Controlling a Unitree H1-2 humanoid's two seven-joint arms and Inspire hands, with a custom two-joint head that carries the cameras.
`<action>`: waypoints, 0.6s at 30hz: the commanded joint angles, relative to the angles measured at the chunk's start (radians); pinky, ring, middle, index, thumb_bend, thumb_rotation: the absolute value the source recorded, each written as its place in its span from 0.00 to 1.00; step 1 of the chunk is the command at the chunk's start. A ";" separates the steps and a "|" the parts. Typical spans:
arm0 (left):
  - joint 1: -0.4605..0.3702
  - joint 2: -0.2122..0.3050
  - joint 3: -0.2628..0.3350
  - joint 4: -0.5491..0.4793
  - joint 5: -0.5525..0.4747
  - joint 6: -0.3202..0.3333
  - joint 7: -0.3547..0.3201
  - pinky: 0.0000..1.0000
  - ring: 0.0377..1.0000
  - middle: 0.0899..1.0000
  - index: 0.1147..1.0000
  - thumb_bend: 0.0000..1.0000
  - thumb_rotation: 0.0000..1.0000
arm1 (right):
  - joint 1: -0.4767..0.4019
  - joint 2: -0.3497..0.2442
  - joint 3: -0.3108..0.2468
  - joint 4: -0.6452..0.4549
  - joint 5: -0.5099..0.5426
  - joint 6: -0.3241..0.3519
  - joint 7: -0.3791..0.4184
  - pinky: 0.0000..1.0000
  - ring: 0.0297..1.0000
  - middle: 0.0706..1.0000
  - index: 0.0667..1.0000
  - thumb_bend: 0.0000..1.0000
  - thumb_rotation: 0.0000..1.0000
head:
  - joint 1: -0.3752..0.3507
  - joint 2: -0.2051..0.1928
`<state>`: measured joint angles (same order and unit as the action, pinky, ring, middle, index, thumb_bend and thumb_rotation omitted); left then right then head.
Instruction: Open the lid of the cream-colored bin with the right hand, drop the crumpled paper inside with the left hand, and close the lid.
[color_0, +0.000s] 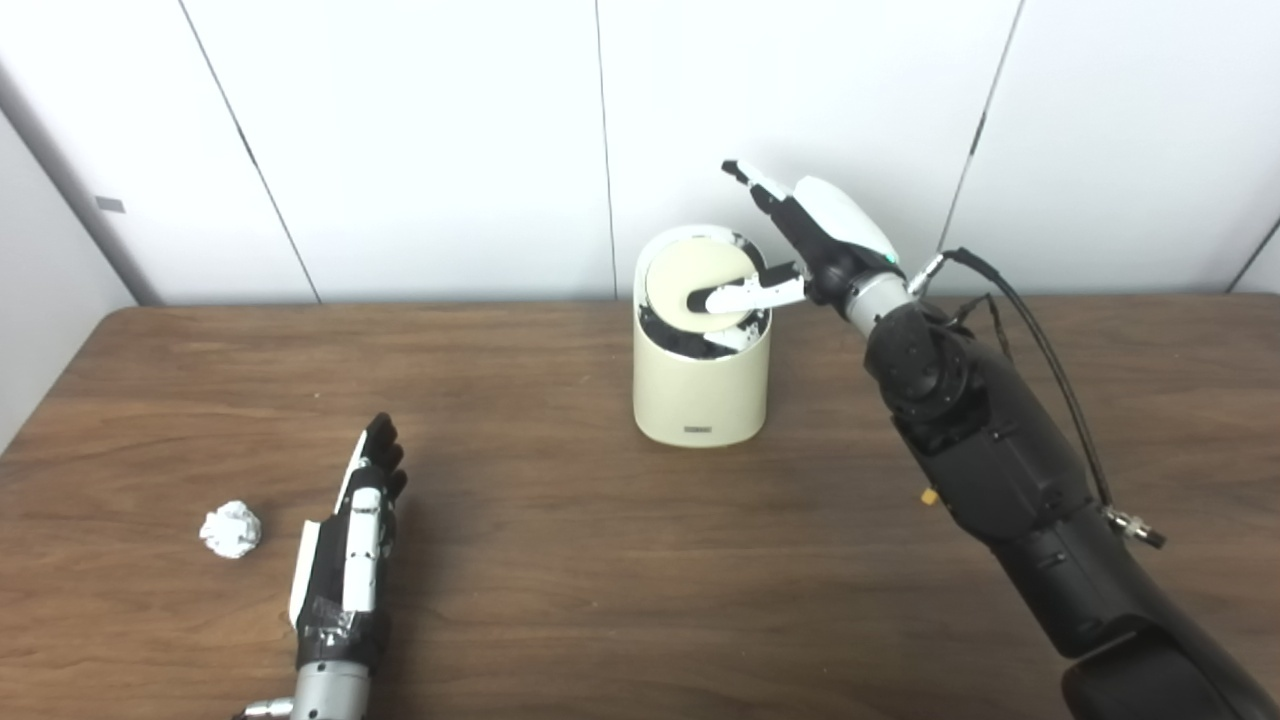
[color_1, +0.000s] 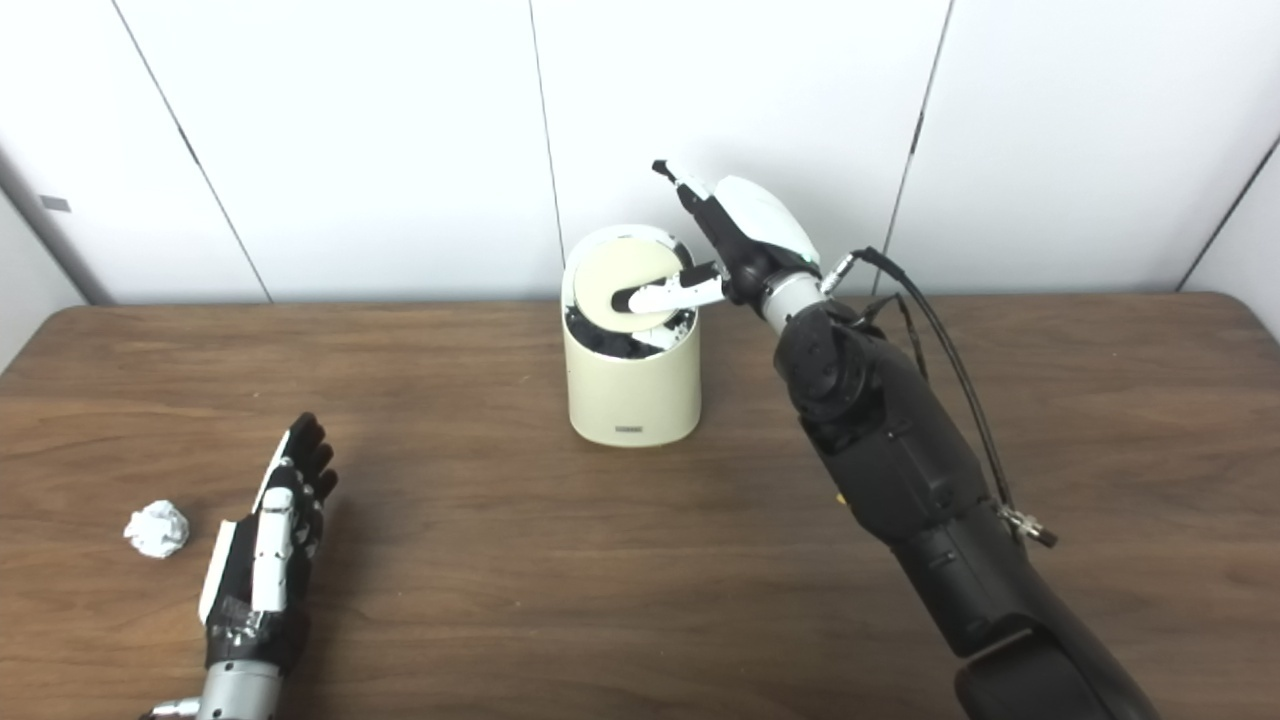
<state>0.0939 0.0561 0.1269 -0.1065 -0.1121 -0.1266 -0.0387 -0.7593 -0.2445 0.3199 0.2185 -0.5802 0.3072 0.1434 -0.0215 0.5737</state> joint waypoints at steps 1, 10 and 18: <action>0.015 -0.020 -0.014 0.046 -0.001 -0.022 0.003 1.00 1.00 1.00 0.99 0.35 1.00 | -0.060 -0.012 -0.016 -0.011 -0.015 -0.046 -0.034 0.88 0.96 0.95 0.95 0.69 0.41 | -0.001 0.002; 0.017 -0.014 -0.016 0.037 -0.003 -0.010 -0.003 1.00 1.00 1.00 0.99 0.35 0.99 | -0.060 -0.017 -0.020 0.022 -0.023 -0.069 -0.059 0.85 0.96 0.95 0.95 0.69 0.39 | -0.003 0.004; 0.016 -0.013 -0.016 0.038 -0.005 -0.009 -0.004 1.00 1.00 1.00 0.99 0.35 1.00 | -0.058 -0.021 -0.013 0.043 -0.040 -0.103 -0.083 0.86 0.95 0.94 0.94 0.70 0.40 | -0.007 0.009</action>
<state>0.0936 0.0568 0.1249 -0.1063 -0.1125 -0.1262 -0.0414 -0.7637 -0.2486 0.3158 0.2721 -0.5988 0.2254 0.0798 -0.0276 0.5829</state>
